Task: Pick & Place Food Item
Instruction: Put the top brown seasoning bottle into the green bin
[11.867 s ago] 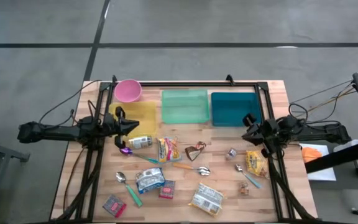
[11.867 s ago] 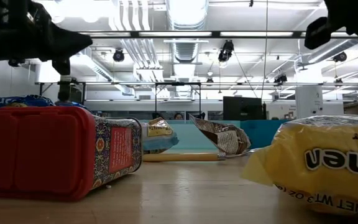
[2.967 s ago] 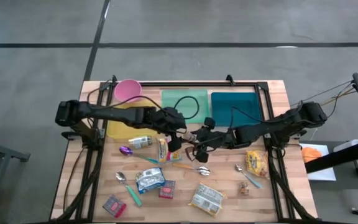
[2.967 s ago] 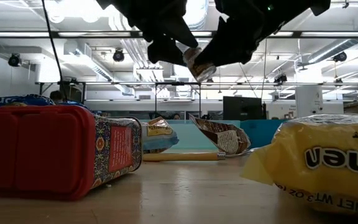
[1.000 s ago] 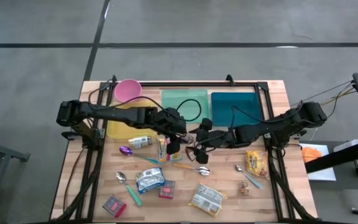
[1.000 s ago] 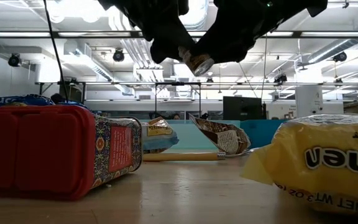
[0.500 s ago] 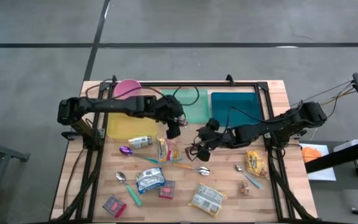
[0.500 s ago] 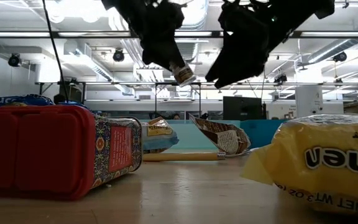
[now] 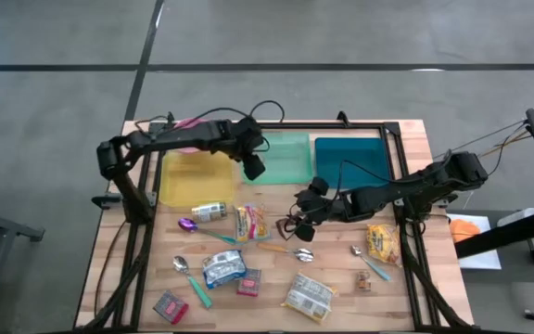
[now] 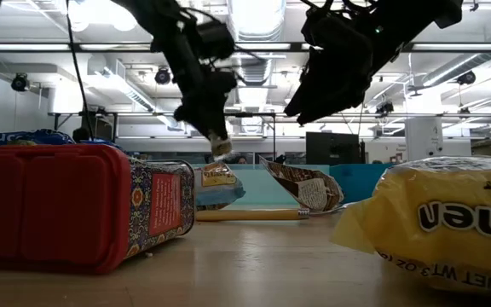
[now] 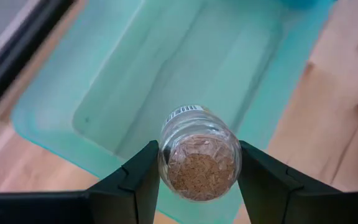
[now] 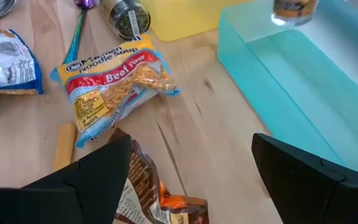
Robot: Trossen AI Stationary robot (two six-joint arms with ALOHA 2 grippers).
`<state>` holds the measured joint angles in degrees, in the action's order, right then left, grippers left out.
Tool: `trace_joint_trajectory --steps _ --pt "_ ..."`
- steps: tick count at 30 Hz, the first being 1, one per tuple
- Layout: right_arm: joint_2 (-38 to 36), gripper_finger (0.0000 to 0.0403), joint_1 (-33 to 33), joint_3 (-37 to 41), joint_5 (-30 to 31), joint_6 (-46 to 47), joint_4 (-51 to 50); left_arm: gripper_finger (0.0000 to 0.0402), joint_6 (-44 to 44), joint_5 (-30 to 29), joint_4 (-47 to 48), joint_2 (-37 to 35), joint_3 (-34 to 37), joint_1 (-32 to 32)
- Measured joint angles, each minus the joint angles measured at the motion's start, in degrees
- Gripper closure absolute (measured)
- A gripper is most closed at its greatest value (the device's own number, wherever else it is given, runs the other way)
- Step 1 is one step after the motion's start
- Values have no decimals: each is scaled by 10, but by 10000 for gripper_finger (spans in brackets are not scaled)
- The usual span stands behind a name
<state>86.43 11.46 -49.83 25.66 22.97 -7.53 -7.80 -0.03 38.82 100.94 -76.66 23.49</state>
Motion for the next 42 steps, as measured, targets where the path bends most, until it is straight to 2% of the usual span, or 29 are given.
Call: trace_joint_trajectory --steps 4,15,31,42 --pt "0 73 0 5 0 0 0 223 -25 0 31 38 -26 6" --pt "0 73 0 6 -1 -2 1 223 -24 -2 114 110 -85 6" --pt "0 73 0 8 -1 -4 1 223 -7 0 125 114 -69 -10" --pt "0 73 0 8 -1 -4 1 223 -5 0 88 113 -39 -13"
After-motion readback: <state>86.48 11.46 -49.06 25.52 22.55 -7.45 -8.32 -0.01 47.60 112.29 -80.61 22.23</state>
